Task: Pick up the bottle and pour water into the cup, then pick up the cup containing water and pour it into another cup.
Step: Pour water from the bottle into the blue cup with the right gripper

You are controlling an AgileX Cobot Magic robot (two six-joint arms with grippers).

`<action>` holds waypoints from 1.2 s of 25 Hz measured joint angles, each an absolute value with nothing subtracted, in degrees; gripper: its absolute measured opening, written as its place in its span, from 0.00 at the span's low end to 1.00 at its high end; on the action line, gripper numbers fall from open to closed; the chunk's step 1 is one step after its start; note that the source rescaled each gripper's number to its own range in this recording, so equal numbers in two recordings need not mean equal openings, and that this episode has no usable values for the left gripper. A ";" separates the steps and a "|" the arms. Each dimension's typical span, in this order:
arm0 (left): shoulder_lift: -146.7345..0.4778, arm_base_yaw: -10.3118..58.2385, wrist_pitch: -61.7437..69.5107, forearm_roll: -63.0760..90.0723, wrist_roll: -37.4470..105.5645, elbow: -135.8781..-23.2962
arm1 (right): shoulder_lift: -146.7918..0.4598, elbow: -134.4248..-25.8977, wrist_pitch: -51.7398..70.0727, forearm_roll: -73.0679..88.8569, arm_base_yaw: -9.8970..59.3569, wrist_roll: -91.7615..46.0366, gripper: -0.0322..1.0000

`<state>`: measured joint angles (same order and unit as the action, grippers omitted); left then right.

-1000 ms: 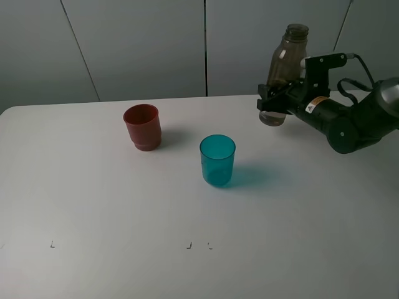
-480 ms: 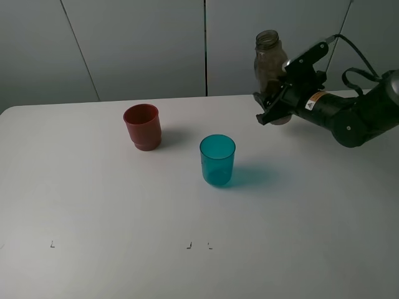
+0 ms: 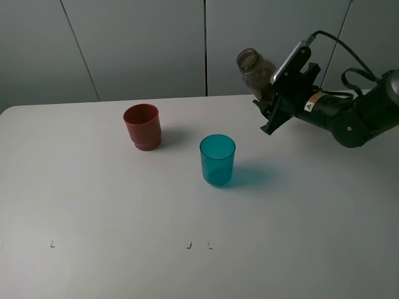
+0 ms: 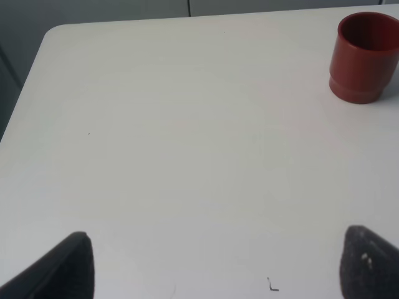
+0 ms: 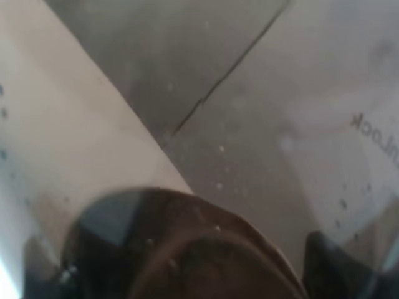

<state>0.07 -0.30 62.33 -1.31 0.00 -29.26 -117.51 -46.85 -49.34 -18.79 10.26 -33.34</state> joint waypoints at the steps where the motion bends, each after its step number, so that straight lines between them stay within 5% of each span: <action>1: 0.07 -0.30 62.33 -1.31 0.00 -29.26 | -117.51 -46.85 -49.34 -18.90 10.26 -34.80 0.03; 30: 0.07 -0.30 62.33 -1.31 0.00 -29.26 | -117.26 -45.50 -49.50 -21.88 11.92 -45.79 0.03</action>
